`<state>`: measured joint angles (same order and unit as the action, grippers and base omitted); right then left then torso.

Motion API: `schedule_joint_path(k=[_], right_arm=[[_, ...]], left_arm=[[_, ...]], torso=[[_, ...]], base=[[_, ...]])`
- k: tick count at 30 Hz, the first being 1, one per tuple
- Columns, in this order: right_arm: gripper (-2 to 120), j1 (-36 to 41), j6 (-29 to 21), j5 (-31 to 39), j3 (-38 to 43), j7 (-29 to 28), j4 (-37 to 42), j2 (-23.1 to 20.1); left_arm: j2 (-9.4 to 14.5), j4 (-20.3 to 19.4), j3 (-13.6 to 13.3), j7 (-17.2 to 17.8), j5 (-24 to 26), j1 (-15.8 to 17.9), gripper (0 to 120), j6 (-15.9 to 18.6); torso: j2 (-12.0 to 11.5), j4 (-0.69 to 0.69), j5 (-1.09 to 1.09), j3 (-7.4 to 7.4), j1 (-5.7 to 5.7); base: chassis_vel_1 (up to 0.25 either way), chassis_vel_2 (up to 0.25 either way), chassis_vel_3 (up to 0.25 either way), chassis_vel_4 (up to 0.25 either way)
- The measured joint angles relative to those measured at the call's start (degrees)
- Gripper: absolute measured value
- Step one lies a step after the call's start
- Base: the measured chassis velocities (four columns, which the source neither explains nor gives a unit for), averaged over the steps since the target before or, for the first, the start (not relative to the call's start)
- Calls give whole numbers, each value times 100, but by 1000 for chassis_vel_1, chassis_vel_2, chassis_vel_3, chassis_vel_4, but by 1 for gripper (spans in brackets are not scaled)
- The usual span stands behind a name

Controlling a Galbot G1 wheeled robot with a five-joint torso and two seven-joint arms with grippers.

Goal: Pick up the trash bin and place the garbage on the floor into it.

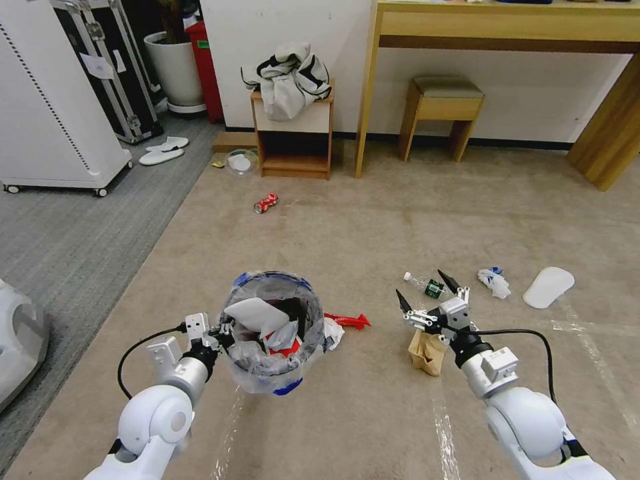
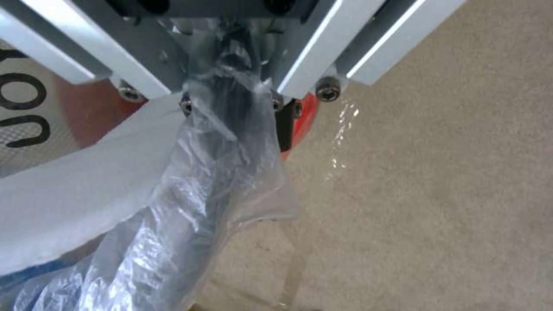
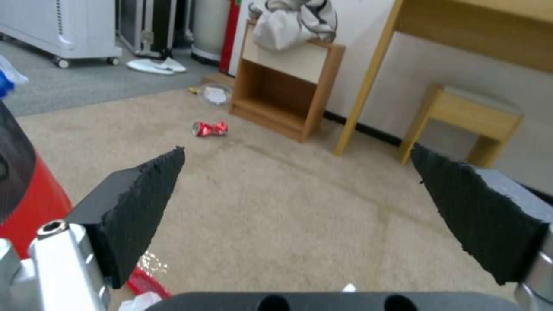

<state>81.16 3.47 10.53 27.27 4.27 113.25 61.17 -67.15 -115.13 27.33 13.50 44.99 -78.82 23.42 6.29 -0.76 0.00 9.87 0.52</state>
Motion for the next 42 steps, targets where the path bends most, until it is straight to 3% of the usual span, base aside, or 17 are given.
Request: schedule_joint_path(k=[8, 20, 29, 32, 35, 42], right_arm=[[100, -308, -306, 498, -249, -197, -433, -23], [100, -1430, -1066, 1694, -1164, -594, -1219, -527], [100, -1780, -1485, 2071, -1507, -767, -1559, -651], [100, -1870, -1929, 2465, -1644, -968, -1573, -790], [100, -1883, -2063, 2621, -1678, -1031, -1573, -847], [100, -2145, -2767, 3853, -2063, -1530, -1758, -1164]], left_arm=[[40, 19, 12, -2, 25, 45, 1, 0], [74, 84, -11, -74, 40, 89, 1, 1], [71, 203, -49, -119, 57, 200, 1, -6], [82, 247, -54, -160, 58, 206, 1, -14], [83, 258, -58, -175, 55, 206, 1, -17], [77, 334, -83, -215, 13, 212, 1, -33]], torso=[[0, 0, 1, 0, 0], [0, 1, 1, 0, 0], [0, 0, 0, 0, 0], [0, 0, 1, -1, 0], [0, 0, 1, 0, 0], [0, 0, 1, 0, 0]], base=[[0, 0, 0, 0], [0, 0, 0, 0], [0, 0, 0, 0], [0, 0, 0, 0], [0, 0, 0, 0], [0, 0, 0, 0]])
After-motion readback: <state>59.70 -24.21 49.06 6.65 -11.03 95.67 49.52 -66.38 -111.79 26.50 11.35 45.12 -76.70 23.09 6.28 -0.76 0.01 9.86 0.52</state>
